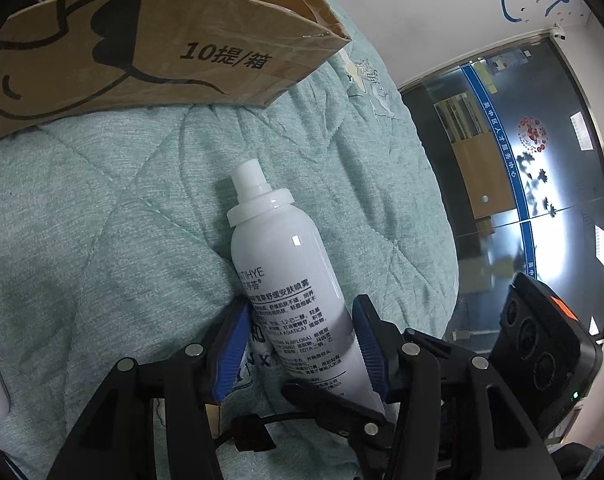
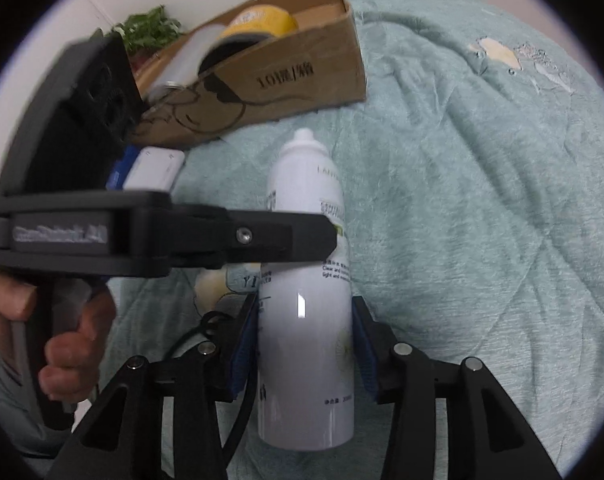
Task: Organize rigid objects
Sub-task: 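Grasp the white spray bottle with the right gripper while the left gripper clamps it, then lift the spray bottle into the box beside the jar and open both grippers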
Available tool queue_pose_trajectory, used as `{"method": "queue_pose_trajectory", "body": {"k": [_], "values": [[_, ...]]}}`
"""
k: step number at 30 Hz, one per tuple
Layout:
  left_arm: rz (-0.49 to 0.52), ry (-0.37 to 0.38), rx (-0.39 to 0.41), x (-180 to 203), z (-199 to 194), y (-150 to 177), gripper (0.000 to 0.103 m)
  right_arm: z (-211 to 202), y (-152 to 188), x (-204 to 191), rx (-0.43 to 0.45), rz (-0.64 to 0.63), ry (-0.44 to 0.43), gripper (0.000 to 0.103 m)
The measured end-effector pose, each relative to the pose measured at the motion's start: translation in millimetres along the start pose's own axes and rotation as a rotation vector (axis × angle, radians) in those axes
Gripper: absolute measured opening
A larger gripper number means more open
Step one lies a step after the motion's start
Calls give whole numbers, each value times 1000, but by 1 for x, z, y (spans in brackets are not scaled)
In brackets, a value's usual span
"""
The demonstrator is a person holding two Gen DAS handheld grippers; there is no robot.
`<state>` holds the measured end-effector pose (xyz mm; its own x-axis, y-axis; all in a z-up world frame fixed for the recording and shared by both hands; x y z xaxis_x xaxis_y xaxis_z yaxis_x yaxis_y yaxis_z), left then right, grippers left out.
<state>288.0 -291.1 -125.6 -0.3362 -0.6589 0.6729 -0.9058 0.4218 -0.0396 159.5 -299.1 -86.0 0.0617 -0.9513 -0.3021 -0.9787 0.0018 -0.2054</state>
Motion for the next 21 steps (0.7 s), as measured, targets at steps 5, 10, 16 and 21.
{"method": "queue_pose_trajectory", "body": {"k": [5, 10, 16, 21], "values": [[20, 8, 4, 4, -13, 8, 49, -6, 2, -11, 21, 18, 42, 43], [56, 3, 55, 15, -44, 18, 49, -28, 1, -26, 78, -17, 46, 43], [117, -37, 109, 31, -81, 22, 48, -50, -9, -44, 153, -59, 49, 43], [153, -22, 125, 44, -107, 21, 47, -71, -21, -48, 207, -72, 55, 43]]}}
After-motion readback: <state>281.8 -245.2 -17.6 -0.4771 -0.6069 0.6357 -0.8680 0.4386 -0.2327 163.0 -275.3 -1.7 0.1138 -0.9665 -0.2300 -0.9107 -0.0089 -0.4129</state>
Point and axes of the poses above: each gripper's, at about its wrist camera, not at the fingertips, and z roughly the way its jaws point, x to its right, y to its underside, the point moved 5 cm from there along z, roughly the way its jaws point, and after that the axes turned 13 degrees about -x, right-handed, at the moved point
